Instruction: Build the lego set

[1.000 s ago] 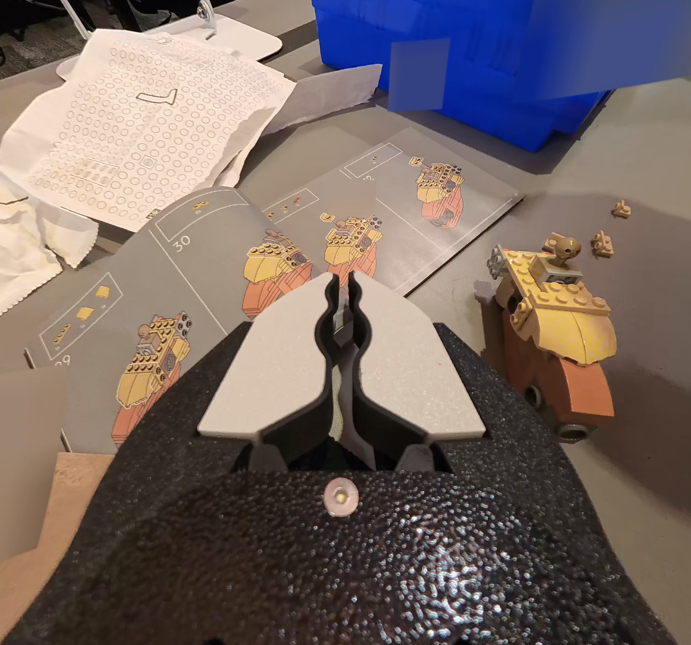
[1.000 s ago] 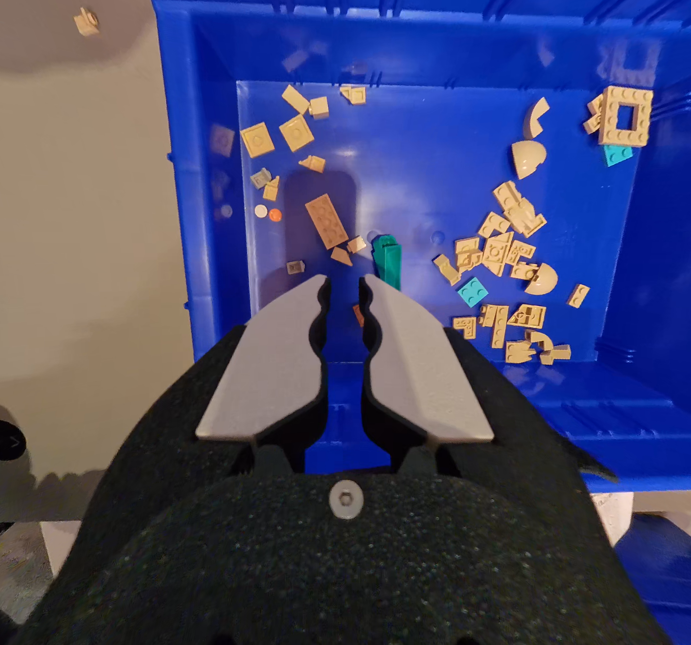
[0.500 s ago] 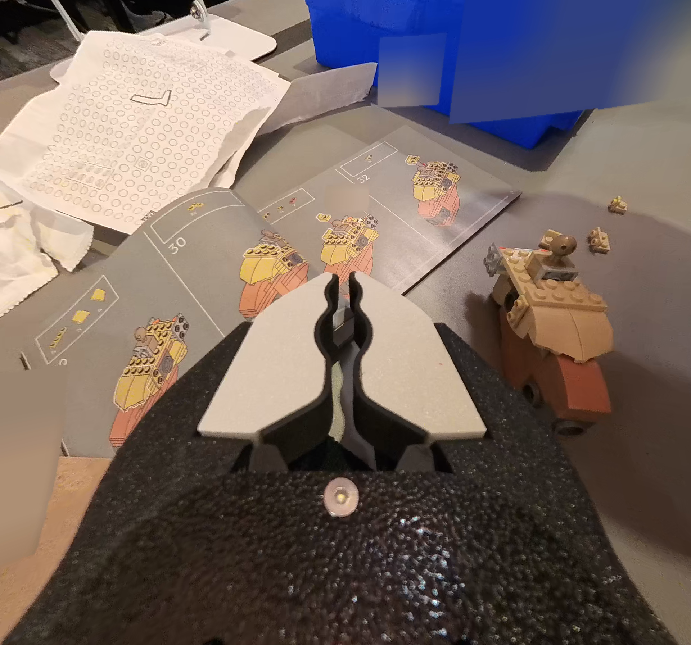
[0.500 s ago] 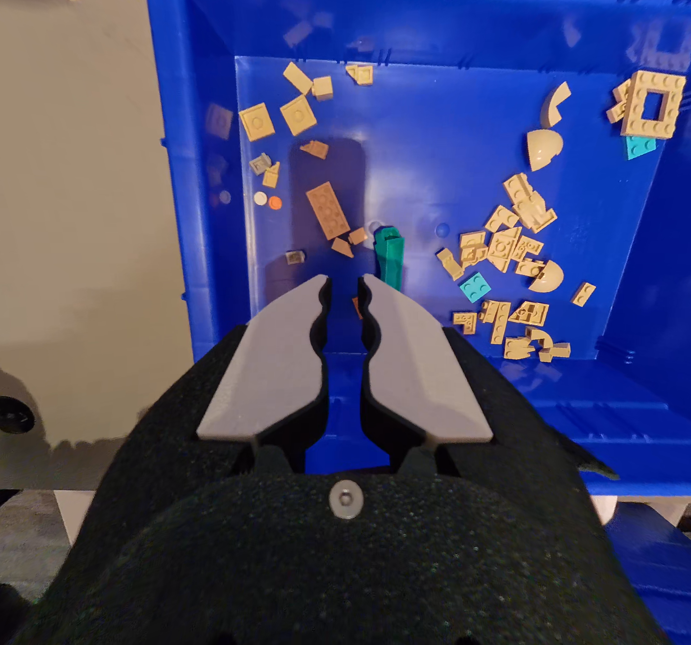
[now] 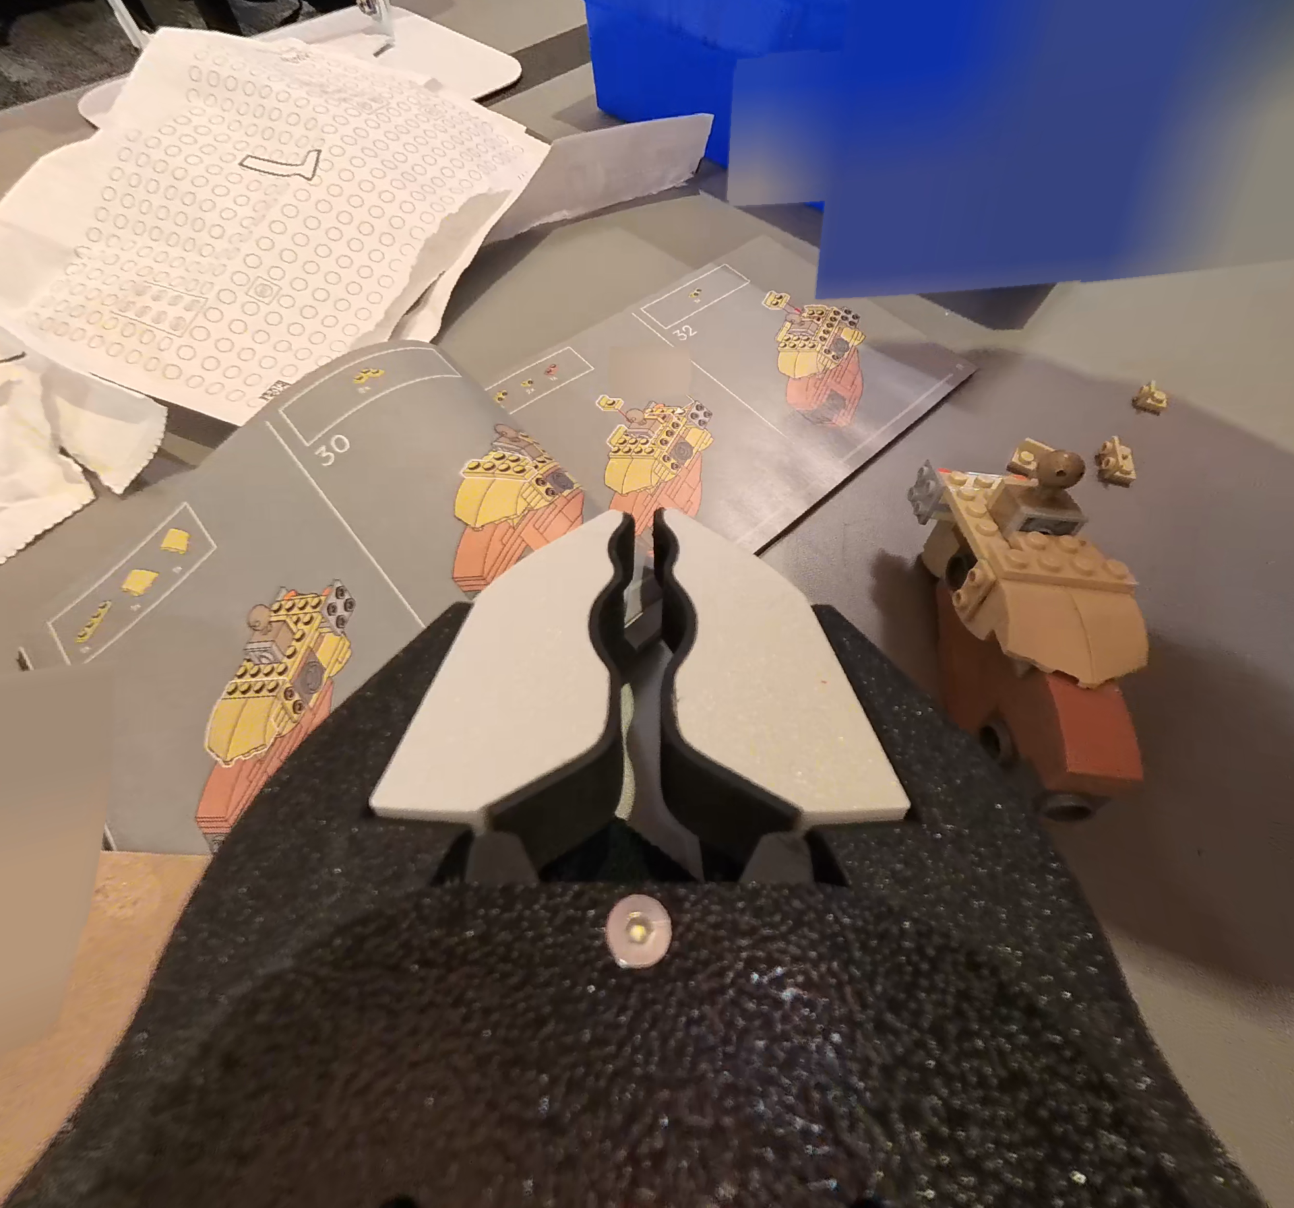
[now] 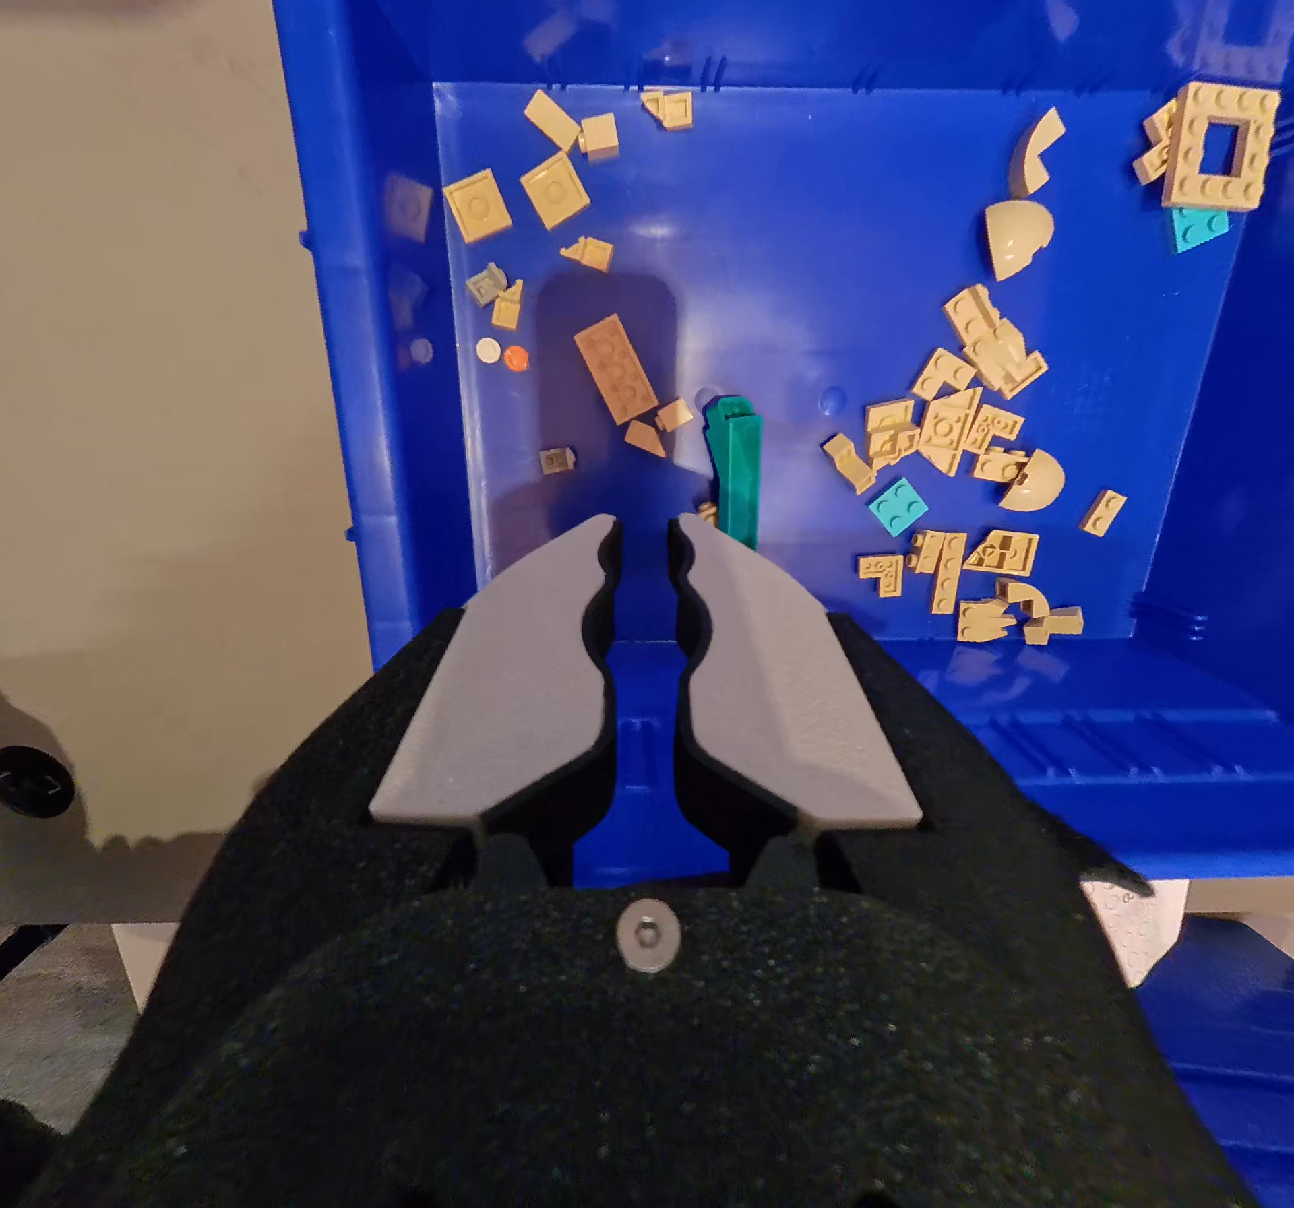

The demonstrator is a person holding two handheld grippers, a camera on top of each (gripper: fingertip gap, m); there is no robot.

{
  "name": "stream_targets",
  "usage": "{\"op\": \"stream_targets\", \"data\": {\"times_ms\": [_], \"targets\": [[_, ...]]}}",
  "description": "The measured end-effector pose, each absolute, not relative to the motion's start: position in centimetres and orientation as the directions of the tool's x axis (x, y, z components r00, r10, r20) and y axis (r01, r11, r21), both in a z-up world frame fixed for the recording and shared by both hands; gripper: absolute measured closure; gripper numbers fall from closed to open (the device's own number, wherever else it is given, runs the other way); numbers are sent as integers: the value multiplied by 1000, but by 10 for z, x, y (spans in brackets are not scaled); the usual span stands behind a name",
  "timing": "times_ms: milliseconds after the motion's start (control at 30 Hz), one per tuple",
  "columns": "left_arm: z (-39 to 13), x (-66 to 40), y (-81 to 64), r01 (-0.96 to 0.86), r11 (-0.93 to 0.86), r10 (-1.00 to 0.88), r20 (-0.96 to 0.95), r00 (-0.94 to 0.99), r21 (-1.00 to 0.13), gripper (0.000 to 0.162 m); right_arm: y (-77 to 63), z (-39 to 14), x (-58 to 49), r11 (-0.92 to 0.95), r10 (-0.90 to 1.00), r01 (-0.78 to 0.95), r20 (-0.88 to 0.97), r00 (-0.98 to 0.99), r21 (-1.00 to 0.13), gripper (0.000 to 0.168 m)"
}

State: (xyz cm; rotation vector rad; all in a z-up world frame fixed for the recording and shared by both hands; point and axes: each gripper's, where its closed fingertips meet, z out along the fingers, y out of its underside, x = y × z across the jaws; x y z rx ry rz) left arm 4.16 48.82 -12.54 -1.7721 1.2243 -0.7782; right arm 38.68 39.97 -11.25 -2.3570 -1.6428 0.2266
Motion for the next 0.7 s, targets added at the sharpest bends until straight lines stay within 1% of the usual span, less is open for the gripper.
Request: {"op": "stream_targets", "data": {"times_ms": [233, 300, 467, 700], "targets": [[-125, 41, 488, -428, -182, -942, 32, 334, -885, 157, 406, -102, 399, -367, 915, 870, 40, 401, -328, 156], [-125, 41, 488, -427, -183, -942, 33, 335, -886, 157, 408, -89, 404, -389, 899, 835, 38, 436, -389, 157], [-125, 42, 488, -430, -180, -942, 29, 335, -885, 157, 413, -63, 415, -421, 863, 761, 40, 503, -493, 158], [-125, 42, 488, -429, -179, -941, 27, 337, -885, 157, 416, -60, 418, -416, 857, 766, 70, 511, -490, 157]]}}
